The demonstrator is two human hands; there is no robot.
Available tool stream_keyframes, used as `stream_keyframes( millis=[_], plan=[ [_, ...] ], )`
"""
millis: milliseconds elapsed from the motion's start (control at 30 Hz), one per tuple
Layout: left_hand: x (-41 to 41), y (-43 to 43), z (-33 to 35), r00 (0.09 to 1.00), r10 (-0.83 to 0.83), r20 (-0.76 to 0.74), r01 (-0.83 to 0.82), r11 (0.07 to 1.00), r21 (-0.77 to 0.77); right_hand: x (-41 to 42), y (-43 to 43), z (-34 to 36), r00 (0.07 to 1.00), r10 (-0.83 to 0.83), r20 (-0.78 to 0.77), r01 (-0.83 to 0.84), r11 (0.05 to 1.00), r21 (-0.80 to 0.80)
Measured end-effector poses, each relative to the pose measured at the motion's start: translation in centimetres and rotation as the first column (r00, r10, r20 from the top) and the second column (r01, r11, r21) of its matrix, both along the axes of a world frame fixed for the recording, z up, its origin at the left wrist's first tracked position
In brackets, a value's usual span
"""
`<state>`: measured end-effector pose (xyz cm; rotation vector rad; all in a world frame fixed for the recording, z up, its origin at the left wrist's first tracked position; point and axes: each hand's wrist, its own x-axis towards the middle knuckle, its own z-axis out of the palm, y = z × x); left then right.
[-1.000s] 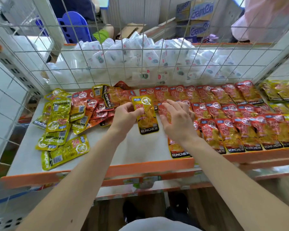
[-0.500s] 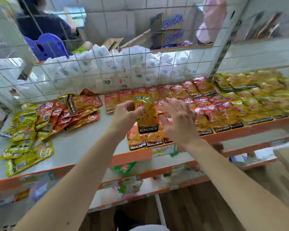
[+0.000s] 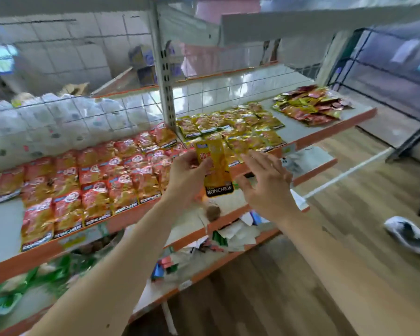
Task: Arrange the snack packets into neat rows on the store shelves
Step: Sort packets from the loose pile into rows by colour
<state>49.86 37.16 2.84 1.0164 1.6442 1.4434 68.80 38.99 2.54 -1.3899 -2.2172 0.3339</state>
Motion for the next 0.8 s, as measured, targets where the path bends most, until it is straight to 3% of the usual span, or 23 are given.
stream_keyframes(
  millis=[200,333,800],
  plan=[
    [7.2,3.5,0.4,0.992,-0.087,-0.087,0.087,0.996,-0.011,7.1,2.6,0.9,0.993,-0.111,0.038,0.11,0.993,0.028],
    [9.4,6.2,-0.3,0.988,-0.148,-0.044,0.147,0.989,-0.027,9.3,4.1,0.6,0.99,-0.135,0.039,0.134,0.99,0.034],
    [12.4,17.6,-4.8,0.983,-0.18,-0.025,0.176,0.979,-0.099,10.6,16.5,-2.7,0.979,-0.168,0.118,0.175,0.983,-0.051]
  ],
)
